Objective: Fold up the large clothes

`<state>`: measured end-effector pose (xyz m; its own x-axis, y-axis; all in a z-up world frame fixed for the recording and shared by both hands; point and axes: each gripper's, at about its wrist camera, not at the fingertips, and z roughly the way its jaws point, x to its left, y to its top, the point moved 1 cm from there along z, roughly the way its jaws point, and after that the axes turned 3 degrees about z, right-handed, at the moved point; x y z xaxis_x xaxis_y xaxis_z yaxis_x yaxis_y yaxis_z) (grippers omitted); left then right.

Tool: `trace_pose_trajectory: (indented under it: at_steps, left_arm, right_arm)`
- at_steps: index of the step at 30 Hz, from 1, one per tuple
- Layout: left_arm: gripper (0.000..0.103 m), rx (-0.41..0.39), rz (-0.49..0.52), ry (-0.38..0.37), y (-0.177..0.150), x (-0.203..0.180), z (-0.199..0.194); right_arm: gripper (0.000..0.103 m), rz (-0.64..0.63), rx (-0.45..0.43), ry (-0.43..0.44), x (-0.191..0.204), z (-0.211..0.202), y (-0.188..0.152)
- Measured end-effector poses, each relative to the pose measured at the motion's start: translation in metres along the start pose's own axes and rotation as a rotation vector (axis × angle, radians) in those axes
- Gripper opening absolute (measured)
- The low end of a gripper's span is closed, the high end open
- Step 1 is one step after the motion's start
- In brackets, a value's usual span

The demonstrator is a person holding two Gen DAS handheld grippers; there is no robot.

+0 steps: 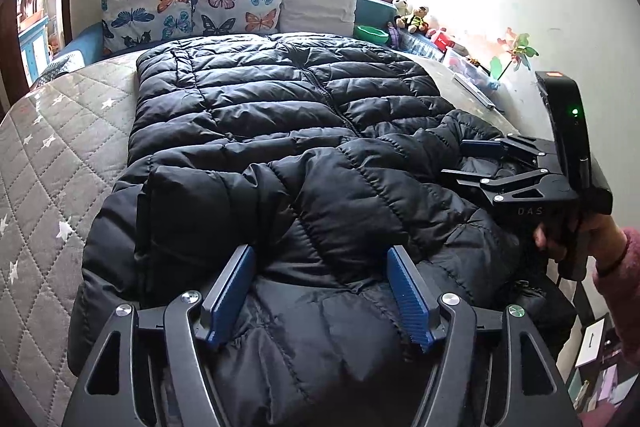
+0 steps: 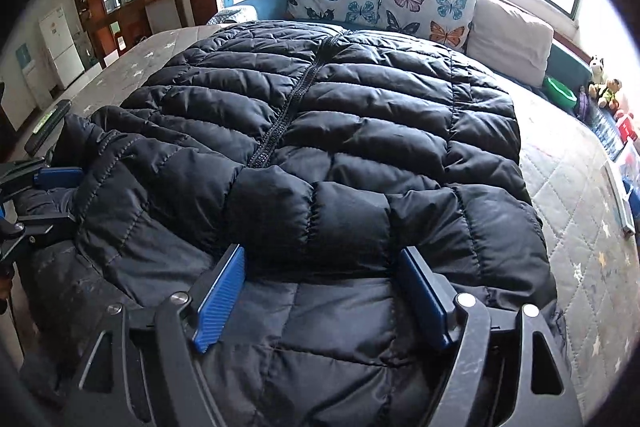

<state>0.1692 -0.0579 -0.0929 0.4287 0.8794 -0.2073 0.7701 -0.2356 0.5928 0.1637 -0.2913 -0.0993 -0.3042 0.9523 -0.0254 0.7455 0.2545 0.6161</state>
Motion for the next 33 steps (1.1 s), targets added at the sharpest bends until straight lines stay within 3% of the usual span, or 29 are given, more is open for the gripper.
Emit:
trace_pose_trajectory:
  at_steps: [3, 8, 13, 18, 27, 33]
  left_arm:
    - [0.073, 0.016, 0.025, 0.028, 0.004, -0.004, -0.003]
    - [0.073, 0.004, 0.045, 0.065, 0.017, -0.018, -0.025]
    - [0.073, -0.034, 0.076, -0.004, 0.026, -0.041, -0.039]
    - [0.073, 0.015, 0.123, 0.016, 0.014, -0.054, -0.012]
    - [0.079, 0.023, 0.217, 0.084, -0.01, -0.062, 0.014]
    - [0.079, 0.051, 0.235, 0.109, -0.003, -0.07, -0.001]
  right_arm:
    - [0.085, 0.011, -0.007, -0.025, 0.003, -0.017, 0.004]
    - [0.085, -0.018, -0.046, 0.012, 0.012, -0.054, -0.006]
    - [0.085, -0.011, -0.059, 0.061, 0.01, -0.075, -0.021]
    - [0.085, -0.001, -0.034, 0.083, 0.008, -0.063, -0.033]
    - [0.088, -0.073, -0.049, 0.052, 0.016, -0.037, -0.051]
    - [0.088, -0.089, -0.042, 0.035, 0.02, -0.048, -0.047]
